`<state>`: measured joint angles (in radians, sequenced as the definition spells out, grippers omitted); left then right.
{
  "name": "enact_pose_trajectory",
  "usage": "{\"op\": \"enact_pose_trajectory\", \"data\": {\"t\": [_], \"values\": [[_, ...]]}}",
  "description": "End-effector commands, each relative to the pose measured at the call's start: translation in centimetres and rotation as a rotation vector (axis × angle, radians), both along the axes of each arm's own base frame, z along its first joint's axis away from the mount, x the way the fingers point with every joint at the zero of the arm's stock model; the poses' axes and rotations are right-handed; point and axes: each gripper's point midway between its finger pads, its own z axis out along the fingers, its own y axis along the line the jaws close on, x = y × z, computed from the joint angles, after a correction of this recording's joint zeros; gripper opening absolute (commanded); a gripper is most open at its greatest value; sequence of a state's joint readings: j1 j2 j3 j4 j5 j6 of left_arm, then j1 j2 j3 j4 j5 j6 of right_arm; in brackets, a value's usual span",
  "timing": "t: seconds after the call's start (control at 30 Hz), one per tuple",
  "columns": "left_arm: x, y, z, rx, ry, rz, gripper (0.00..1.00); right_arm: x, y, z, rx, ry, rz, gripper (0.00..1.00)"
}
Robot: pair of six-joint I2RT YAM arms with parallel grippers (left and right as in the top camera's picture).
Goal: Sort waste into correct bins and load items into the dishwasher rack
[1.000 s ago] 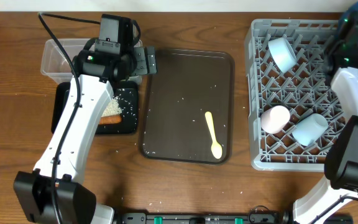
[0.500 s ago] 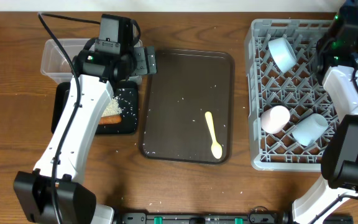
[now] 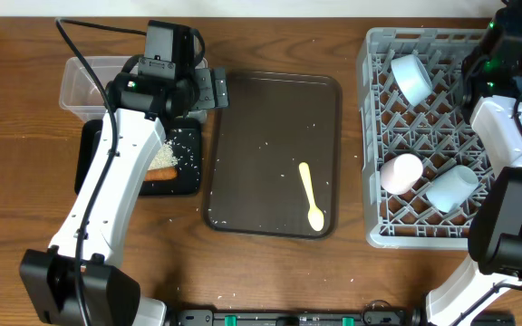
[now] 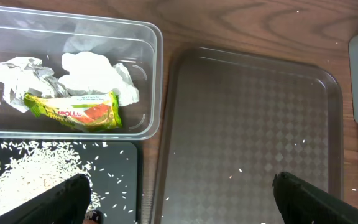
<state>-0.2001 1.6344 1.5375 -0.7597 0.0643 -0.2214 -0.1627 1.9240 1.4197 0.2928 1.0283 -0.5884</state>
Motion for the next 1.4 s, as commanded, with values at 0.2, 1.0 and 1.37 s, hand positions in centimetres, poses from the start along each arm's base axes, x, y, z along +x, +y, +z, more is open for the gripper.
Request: {"op": "enact_pose_trajectory", "data": {"t": [0.2,1.0,1.37], "values": [[0.1,0.2,-0.4,0.006,0.011,0.007,0.96,-0.8,-1.8,-0.5,-0.007,0.025,-0.044,0.01],[0.1,0.2,-0.4,0.006,0.011,0.007,0.96,-1.9,1.9,-7.4,0.093,0.418,0.046,0.01],[0.1,0.2,-0.4,0.006,0.011,0.007,0.96,-1.2,8.4,-9.5,0.131,0.482,0.154,0.44]]}}
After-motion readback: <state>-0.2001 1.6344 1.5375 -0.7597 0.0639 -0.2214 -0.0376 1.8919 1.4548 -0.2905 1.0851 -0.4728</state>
